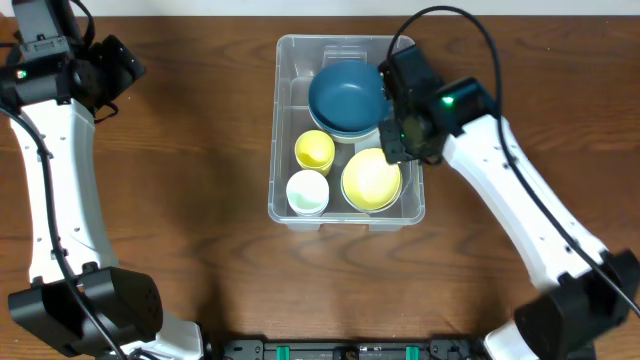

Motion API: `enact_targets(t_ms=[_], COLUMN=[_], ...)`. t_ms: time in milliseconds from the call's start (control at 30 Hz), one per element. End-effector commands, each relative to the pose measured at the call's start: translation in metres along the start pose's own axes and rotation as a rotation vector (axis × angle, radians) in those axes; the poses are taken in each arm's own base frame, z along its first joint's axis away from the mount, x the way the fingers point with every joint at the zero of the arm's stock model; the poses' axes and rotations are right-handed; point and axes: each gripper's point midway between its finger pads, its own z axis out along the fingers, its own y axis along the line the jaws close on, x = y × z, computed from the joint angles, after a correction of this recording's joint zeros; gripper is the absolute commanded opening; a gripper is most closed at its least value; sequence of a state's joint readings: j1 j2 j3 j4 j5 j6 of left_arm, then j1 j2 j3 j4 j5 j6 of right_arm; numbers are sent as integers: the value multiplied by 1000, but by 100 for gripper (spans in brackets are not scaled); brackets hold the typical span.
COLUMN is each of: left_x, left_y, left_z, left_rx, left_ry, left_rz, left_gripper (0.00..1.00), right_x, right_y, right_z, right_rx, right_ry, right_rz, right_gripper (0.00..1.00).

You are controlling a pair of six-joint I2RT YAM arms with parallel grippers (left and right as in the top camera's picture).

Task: Pack container
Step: 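Lower the yellow bowl onto the grey bowl stack and release it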

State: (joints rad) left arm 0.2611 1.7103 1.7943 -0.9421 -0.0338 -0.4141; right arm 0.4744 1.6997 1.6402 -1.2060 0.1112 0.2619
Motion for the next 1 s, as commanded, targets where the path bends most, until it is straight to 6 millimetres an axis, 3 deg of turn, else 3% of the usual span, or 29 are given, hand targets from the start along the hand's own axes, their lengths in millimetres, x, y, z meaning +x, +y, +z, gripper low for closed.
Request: enact_targets(t_ms=[0,133,500,733,967], left_x=[-3,-3,-3,-3,-3], left_y=[3,3,3,3,3], left_z=[-1,-1,-1,-1,-1], left_rx=[-11,-11,-11,-11,-11], left_ry=[-10,-10,-10,-10,-10], left_rz=[6,6,6,6,6], left_gripper=[98,98,98,98,98], right_x=[2,9,17,12,21], right_y=[-6,-7,-4,10,17], right_z=[-7,0,21,36,52], right_rx=[13,19,17,-54,-92], right_ry=[-6,19,37,-7,-3], right_rz=[-3,-32,-247,-320,-381], right_gripper=[42,35,42,45,46])
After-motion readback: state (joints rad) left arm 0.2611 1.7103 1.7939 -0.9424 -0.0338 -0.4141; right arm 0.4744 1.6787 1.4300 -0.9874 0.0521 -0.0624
